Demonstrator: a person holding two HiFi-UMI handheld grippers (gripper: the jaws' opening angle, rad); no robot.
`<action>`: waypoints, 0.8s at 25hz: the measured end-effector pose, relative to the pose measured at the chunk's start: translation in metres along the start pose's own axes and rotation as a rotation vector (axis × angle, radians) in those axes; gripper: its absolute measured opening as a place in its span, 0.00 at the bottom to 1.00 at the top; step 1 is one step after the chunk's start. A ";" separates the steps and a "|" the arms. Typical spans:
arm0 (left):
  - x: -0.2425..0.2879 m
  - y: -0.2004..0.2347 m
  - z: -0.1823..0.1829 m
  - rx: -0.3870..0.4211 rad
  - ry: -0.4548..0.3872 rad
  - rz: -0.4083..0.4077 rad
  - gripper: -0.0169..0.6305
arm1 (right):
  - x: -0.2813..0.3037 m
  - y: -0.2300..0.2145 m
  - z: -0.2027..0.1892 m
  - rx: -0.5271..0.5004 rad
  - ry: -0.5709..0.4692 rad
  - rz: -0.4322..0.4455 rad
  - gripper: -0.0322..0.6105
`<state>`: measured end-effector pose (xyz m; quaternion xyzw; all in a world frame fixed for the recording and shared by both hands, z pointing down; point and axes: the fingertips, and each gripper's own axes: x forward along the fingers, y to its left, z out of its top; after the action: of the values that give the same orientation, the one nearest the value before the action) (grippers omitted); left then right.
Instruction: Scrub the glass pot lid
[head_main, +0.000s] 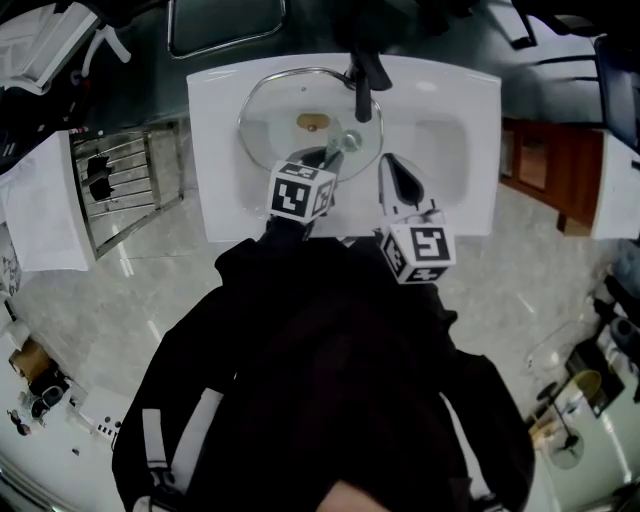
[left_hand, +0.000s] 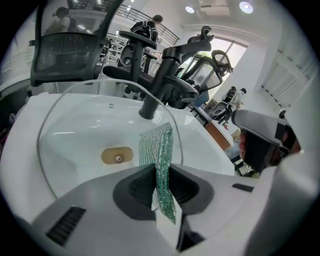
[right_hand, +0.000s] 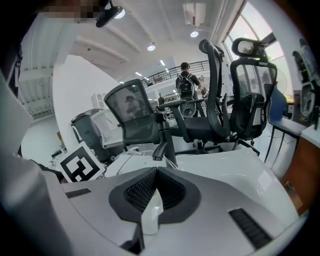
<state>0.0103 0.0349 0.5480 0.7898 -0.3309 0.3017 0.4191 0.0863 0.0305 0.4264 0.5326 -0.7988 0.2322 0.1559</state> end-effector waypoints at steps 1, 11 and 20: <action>-0.005 0.007 -0.002 -0.013 -0.006 0.013 0.12 | 0.002 0.004 -0.001 0.000 0.004 0.004 0.05; -0.064 0.084 -0.033 -0.076 -0.007 0.197 0.12 | 0.019 0.029 -0.003 -0.030 0.020 0.049 0.05; -0.073 0.123 -0.062 -0.129 0.090 0.256 0.12 | 0.028 0.040 -0.005 -0.033 0.035 0.053 0.05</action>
<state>-0.1410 0.0556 0.5791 0.6985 -0.4283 0.3658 0.4414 0.0386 0.0244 0.4357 0.5044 -0.8136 0.2322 0.1724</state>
